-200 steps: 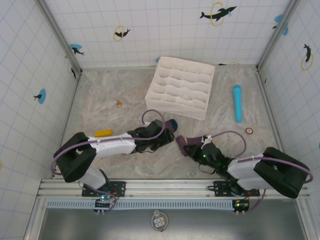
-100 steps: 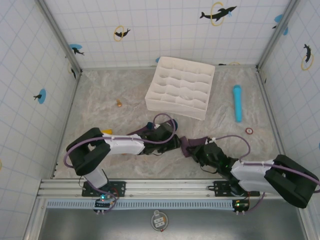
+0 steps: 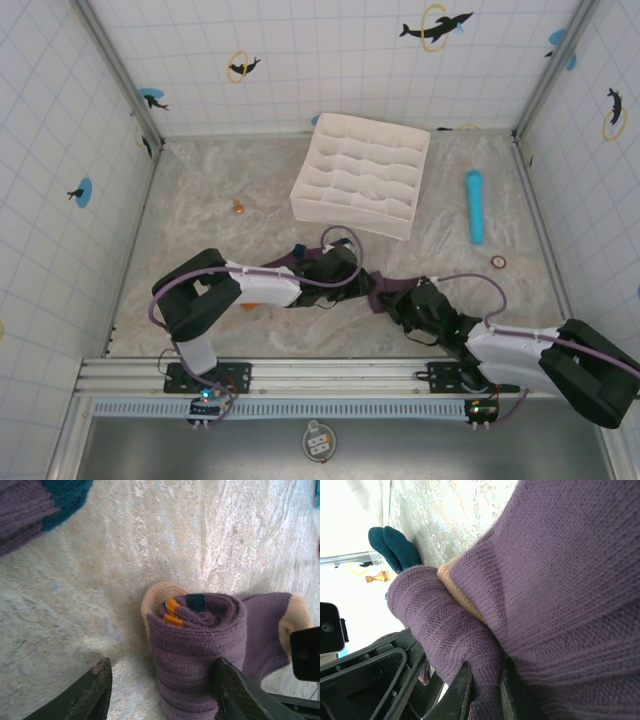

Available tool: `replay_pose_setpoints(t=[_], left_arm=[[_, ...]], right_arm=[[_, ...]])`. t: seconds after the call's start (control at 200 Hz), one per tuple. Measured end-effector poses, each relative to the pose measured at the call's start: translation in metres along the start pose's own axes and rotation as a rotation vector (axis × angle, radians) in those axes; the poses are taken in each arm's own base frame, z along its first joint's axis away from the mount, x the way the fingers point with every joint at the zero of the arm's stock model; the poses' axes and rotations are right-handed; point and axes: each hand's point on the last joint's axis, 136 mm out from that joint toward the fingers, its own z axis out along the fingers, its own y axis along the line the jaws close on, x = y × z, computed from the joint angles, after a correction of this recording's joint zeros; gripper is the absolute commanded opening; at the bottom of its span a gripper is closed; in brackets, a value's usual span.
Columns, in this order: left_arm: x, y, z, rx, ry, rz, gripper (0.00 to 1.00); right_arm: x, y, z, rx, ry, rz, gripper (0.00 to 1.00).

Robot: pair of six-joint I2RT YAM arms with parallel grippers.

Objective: Roll the socks

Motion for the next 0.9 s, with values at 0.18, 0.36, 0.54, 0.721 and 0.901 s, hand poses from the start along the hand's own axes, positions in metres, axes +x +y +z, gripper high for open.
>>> replay_pose_setpoints(t=[0.18, 0.36, 0.54, 0.721, 0.901], left_arm=[[0.0, -0.008, 0.01, 0.021, 0.014, 0.007, 0.46], [-0.002, -0.014, 0.017, 0.035, 0.024, 0.016, 0.43], [-0.003, -0.017, 0.018, 0.042, 0.018, 0.02, 0.2], [-0.007, -0.019, 0.021, 0.036, 0.007, 0.004, 0.0], [-0.008, -0.018, 0.022, 0.019, 0.002, -0.001, 0.0]], right_arm=[[-0.004, -0.001, 0.0, 0.004, -0.007, 0.007, 0.0], [-0.007, -0.002, 0.001, 0.009, -0.009, 0.009, 0.0], [-0.006, -0.002, 0.003, 0.007, 0.001, -0.006, 0.0], [-0.01, -0.001, 0.004, 0.003, -0.008, -0.016, 0.04], [-0.011, -0.002, 0.004, 0.006, -0.008, -0.059, 0.25]])
